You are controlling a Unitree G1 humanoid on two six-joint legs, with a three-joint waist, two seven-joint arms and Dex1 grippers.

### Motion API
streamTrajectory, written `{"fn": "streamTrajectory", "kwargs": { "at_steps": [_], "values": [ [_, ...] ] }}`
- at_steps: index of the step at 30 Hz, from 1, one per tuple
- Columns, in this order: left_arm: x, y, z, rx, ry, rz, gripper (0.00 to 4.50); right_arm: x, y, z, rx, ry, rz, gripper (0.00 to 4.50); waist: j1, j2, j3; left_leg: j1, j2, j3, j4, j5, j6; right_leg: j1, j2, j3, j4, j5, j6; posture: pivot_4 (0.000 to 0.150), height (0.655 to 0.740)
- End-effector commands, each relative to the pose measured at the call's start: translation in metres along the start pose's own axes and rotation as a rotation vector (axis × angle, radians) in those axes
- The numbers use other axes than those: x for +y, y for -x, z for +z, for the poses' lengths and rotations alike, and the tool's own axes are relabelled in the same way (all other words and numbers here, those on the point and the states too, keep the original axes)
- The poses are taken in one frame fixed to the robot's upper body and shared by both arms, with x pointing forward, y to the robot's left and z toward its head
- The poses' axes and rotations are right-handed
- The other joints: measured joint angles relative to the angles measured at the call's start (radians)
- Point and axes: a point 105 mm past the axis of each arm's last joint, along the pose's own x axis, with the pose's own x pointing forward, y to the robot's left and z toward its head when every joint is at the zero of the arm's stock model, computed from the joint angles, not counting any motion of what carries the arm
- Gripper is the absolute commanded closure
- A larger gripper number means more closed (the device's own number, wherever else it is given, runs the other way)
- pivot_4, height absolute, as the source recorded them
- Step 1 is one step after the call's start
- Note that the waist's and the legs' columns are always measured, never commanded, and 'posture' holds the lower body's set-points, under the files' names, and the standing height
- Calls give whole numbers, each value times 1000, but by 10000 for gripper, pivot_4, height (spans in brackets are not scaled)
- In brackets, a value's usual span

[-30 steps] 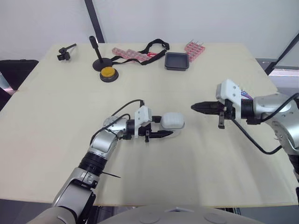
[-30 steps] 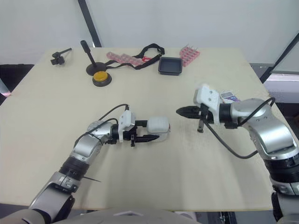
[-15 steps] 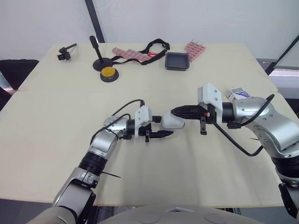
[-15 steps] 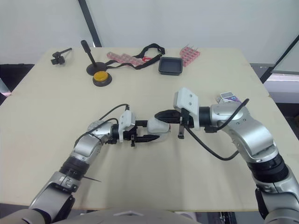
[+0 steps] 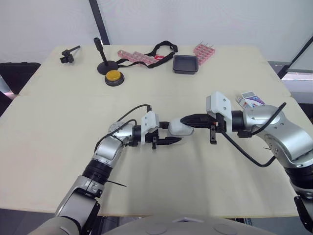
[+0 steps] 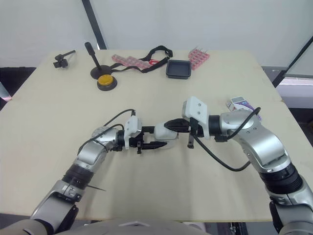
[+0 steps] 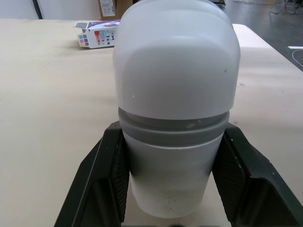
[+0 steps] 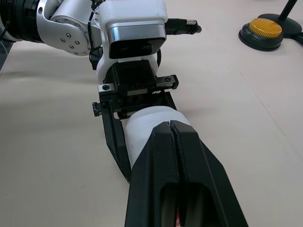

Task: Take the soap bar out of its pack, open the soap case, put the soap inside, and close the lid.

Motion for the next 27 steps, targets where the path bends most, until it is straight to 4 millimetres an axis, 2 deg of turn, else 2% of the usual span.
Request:
{"fn": "streamTrajectory", "kwargs": {
  "at_steps": [1,10,20,23,25,27],
  "values": [
    [-3,-1,-6,27,14,-2,26038,0,1,-7,31,-1,1,44455,0,0,0,0,0,0,0,0,0,0,0,0,0,0,0,1500,7291],
    [-1,0,-5,29,8,1,26038,1,-2,-24,93,-31,16,44455,0,0,0,1,0,0,0,0,0,1,0,0,0,0,0,1500,7291],
    [0,0,-4,28,6,5,26038,-2,-2,-27,86,-56,3,44455,-1,0,0,1,0,0,0,0,0,2,0,0,0,0,0,1500,7291],
    [1,1,-4,28,6,8,26038,-14,4,-17,25,-51,-63,44455,-1,0,-1,2,0,0,0,0,0,2,0,0,0,0,-1,1500,7291],
    [3,3,0,16,12,10,26038,-30,20,2,-92,-61,-137,44455,-1,-1,0,1,0,0,0,0,0,2,0,0,0,0,-1,1500,7291],
    [5,5,2,11,15,11,26038,-35,31,12,-155,-58,-161,44455,-1,0,0,1,0,0,0,0,0,2,0,0,-1,0,-1,1500,7291]
  ]
}}
